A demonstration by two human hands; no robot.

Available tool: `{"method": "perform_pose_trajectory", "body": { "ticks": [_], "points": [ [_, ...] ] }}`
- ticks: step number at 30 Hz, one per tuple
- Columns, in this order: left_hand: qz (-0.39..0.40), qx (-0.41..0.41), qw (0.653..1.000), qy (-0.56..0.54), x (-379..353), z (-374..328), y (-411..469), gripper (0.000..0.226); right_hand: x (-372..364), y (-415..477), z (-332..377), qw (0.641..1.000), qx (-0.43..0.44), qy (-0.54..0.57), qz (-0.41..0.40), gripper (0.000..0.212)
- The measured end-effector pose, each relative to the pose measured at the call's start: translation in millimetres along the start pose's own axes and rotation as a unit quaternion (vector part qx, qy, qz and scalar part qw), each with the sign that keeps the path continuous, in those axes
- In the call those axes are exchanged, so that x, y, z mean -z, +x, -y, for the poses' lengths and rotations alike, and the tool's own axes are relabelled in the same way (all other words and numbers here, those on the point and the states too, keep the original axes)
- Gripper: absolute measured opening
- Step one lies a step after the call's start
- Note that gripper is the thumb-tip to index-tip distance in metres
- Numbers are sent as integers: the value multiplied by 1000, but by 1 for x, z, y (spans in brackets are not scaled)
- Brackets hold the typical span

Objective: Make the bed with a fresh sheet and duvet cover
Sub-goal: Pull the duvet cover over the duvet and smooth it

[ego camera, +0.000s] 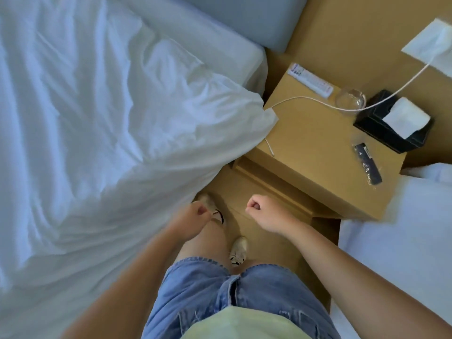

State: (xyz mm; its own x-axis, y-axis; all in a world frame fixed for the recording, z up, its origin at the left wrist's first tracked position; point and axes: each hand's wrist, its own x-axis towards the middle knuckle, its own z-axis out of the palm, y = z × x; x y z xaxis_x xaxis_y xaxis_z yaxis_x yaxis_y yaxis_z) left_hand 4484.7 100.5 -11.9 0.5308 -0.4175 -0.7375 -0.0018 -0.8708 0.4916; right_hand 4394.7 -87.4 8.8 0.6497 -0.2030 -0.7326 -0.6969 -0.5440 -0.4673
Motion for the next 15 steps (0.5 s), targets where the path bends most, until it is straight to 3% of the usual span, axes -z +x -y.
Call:
{"method": "perform_pose_trajectory", "body": {
  "ticks": [5,9,12,15],
  "points": [
    [-60,-10,997,-54,79,-67,118,22,69,100,54,999,32,-3,-13,20],
    [-92,79,986,-117,131,-109,211,51,116,185,79,992,43,14,-114,28],
    [-29,154,967,-199,151,-141,270,78,152,245,92,980,30,28,-193,54],
    [47,215,942,-254,158,-167,313,93,179,302,98,992,-44,-6,-122,90]
  ]
}}
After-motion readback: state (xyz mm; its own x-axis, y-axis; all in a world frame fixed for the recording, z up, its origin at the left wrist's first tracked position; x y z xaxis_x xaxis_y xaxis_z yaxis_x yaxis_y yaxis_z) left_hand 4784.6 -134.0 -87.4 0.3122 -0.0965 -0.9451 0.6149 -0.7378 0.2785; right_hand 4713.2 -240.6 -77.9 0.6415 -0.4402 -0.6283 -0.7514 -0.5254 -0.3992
